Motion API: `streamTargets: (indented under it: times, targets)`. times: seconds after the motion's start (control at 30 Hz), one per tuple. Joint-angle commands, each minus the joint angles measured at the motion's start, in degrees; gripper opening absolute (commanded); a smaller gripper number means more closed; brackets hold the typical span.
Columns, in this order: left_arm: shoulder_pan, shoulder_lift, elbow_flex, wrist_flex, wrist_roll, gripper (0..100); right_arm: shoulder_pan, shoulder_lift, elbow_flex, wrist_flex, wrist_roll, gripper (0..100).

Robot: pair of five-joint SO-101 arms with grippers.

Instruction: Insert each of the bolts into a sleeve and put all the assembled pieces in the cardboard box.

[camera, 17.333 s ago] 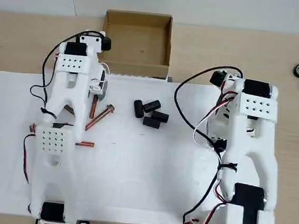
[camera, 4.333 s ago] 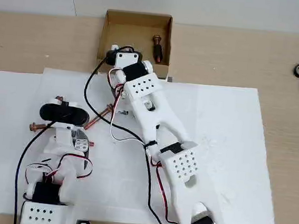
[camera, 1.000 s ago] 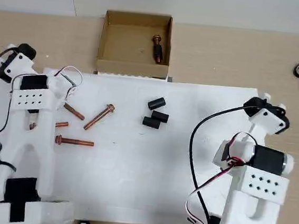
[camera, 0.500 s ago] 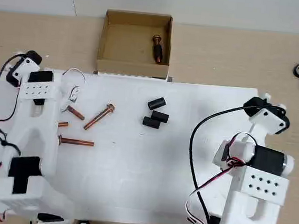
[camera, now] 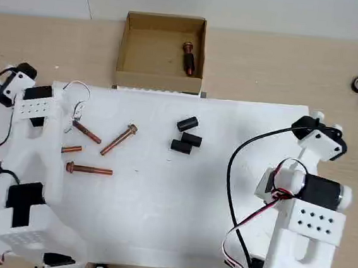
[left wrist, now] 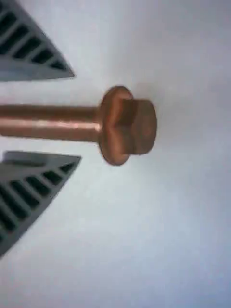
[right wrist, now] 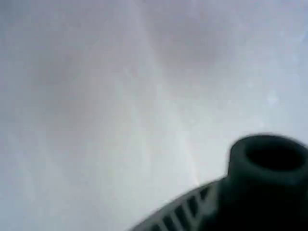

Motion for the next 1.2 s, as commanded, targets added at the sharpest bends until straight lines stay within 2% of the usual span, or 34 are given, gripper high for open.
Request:
streamTargets:
  times: [0.0,0.63,0.83,1.0,1.17]
  targets:
    - [0.35,-0.18,-2.24,-1.58,-0.18,10,0.48,-1.36,-0.26,-0.75,-0.70,0.2]
    - [0.44,13.10,-9.54,-2.29,-0.18,9,0.31,-1.36,-0.26,-0.75,-0.70,0.2]
    - [0.62,16.18,-9.54,-2.20,-0.18,1,0.31,-1.01,-0.26,-0.75,-0.70,0.2]
    - [0.79,14.77,-9.54,-1.41,-0.18,0,0.31,-1.01,-0.26,-0.75,-0.70,0.2]
    - [3.43,6.51,-9.54,3.08,-0.18,0,0.13,-1.45,-0.70,-0.57,-0.62,0.2]
